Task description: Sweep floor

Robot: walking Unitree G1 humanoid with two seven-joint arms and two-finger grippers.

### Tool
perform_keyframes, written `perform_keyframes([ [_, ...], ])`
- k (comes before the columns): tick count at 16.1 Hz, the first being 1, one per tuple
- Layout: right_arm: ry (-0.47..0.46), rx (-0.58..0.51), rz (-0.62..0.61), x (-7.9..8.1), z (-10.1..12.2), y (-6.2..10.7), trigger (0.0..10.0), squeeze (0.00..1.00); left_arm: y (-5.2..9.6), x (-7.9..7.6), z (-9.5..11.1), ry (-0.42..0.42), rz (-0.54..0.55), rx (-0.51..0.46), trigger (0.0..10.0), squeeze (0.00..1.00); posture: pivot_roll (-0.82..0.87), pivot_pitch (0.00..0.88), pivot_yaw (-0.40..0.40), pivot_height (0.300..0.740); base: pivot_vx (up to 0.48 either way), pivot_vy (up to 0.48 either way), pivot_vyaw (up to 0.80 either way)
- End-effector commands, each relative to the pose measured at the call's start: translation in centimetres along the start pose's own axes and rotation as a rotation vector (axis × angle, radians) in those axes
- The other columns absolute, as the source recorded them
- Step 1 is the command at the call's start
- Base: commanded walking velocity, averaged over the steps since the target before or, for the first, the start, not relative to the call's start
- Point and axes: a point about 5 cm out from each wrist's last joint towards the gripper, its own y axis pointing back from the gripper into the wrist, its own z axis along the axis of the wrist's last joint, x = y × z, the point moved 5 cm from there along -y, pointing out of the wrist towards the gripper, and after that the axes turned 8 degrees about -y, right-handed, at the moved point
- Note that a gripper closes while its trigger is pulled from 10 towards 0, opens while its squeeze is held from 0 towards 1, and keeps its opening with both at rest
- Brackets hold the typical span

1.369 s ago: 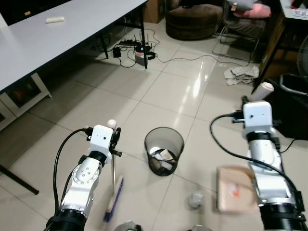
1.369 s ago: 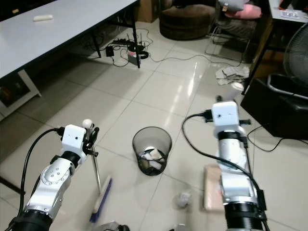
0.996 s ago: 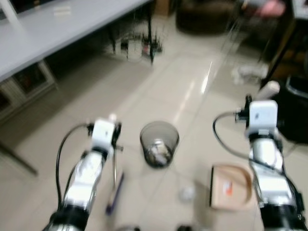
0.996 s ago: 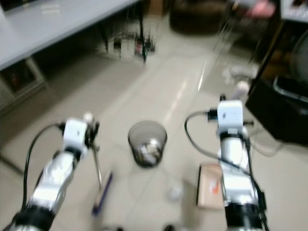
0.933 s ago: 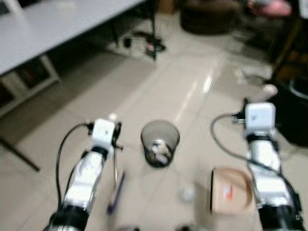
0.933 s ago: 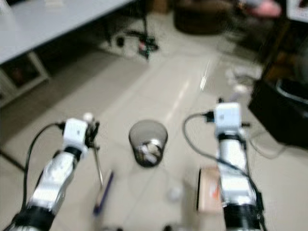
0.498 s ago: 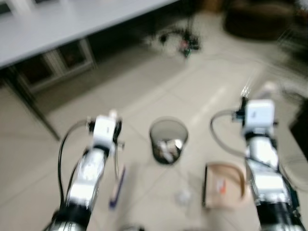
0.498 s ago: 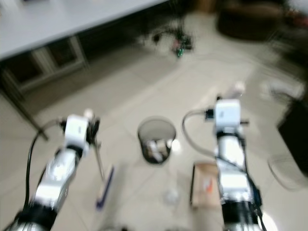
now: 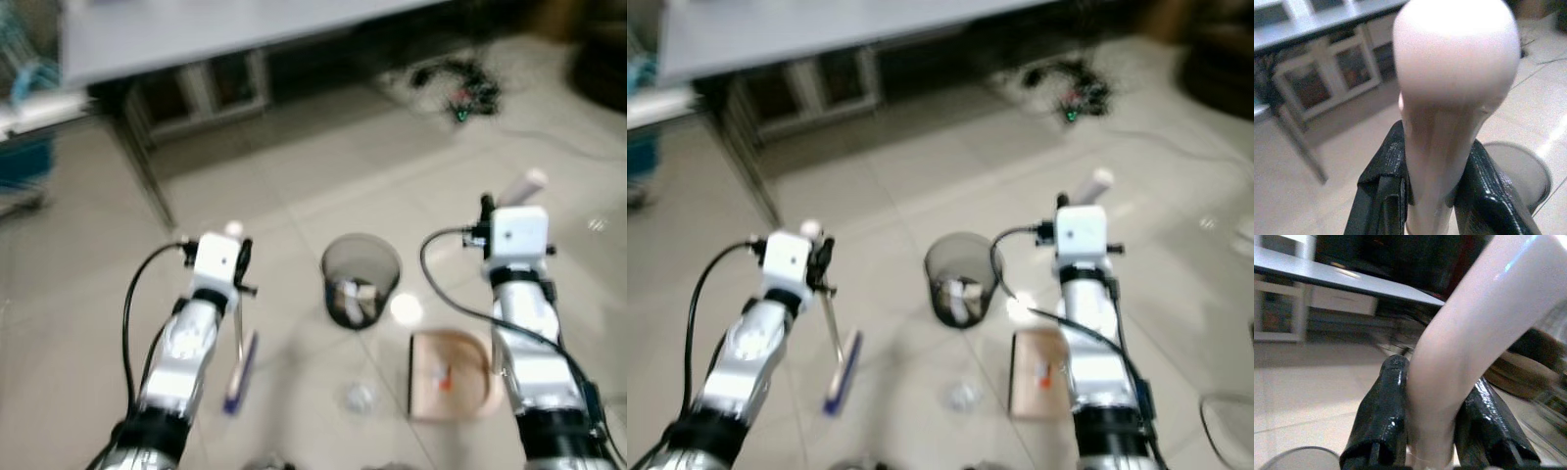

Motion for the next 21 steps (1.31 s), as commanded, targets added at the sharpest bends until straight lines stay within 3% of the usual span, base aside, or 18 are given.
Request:
perform_keyframes([
  [1, -0.010, -0.054, 0.001, -0.2, 1.3, -0.3, 10.0, 0.00, -0.4, 0.5, 1.2, -0.027, 0.011, -0.042, 10.0, 0.00, -0.01, 0.032, 0.097, 0.740, 0.000, -0.480, 0.52],
  [8, -0.155, -0.010, 0.029, 0.8, -0.1, 0.6, 10.0, 0.00, -0.6, -0.2, 1.2, -0.040, -0.030, -0.062, 10.0, 0.00, -0.01, 0.065, 0.109, 0.740, 0.000, -0.069, 0.00],
  [14, -0.163, 0.005, 0.029, 1.2, -1.3, 0.6, 10.0, 0.00, -2.0, -1.6, 2.0, -0.048, -0.088, -0.084, 10.0, 0.00, 0.00, 0.102, 0.115, 0.740, 0.000, 0.000, 0.00],
  [21, -0.119, -0.058, 0.081, 3.9, -1.1, -0.2, 10.0, 0.00, -2.9, -3.4, 2.4, 0.030, -0.125, -0.113, 10.0, 0.00, 0.02, 0.163, 0.117, 0.740, 0.000, 0.000, 0.00],
])
